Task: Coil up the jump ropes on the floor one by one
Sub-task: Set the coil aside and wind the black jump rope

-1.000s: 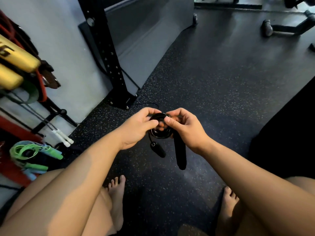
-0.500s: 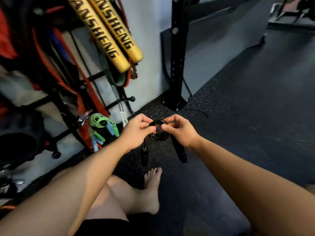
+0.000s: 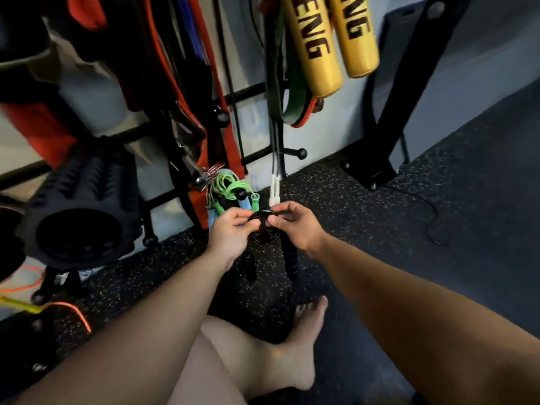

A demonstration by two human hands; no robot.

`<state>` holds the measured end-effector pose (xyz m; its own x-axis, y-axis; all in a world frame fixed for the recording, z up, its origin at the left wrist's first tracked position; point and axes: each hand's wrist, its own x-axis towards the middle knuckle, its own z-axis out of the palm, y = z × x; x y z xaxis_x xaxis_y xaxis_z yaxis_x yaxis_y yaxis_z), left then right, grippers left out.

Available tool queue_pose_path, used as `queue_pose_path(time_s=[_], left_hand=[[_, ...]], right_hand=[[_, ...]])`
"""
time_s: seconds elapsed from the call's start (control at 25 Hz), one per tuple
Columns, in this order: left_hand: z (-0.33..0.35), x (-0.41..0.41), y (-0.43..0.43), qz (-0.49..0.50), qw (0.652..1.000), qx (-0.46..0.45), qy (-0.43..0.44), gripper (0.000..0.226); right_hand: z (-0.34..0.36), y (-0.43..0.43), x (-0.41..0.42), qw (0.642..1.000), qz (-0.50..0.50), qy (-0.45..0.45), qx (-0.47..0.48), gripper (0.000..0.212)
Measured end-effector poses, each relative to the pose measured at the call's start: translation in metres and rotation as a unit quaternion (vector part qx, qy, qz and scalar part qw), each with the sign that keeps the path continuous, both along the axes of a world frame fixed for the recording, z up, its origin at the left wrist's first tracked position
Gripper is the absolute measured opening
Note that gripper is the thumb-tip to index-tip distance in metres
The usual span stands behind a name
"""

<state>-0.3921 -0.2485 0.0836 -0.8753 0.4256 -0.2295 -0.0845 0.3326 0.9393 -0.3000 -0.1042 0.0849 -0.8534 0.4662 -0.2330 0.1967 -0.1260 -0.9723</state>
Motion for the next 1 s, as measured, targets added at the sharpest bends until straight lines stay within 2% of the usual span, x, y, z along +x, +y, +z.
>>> queue_pose_path(time_s=[0.28, 0.44, 0.6, 0.76, 0.92, 1.0], left_hand=[[-0.037, -0.065, 0.024, 0.083, 0.995, -0.003, 0.053, 0.020], [-0.055, -0.086, 0.029, 0.109, 0.990, 0.001, 0.091, 0.025], [-0.069, -0.103, 0.038, 0.120, 0.989, 0.014, 0.087, 0.020], [-0.080, -0.116, 0.037, 0.124, 0.990, 0.030, 0.066, 0.022], [-0.086, -0.134, 0.041, 0.153, 0.987, 0.041, 0.028, 0.022], [-0.084, -0.144, 0.046, 0.163, 0.985, 0.057, -0.002, 0.024]], right_hand=[[-0.026, 0.027, -0.091, 0.999, 0.030, -0.029, -0.006, 0.019], [-0.045, 0.031, -0.120, 0.996, 0.044, -0.014, 0.079, 0.019], [-0.067, 0.031, -0.133, 0.988, 0.018, 0.017, 0.150, 0.018], [-0.086, 0.039, -0.151, 0.992, 0.018, 0.010, 0.122, 0.014], [-0.089, 0.046, -0.170, 0.998, 0.016, -0.030, 0.049, 0.018], [-0.090, 0.047, -0.188, 0.996, 0.008, -0.062, 0.061, 0.016]])
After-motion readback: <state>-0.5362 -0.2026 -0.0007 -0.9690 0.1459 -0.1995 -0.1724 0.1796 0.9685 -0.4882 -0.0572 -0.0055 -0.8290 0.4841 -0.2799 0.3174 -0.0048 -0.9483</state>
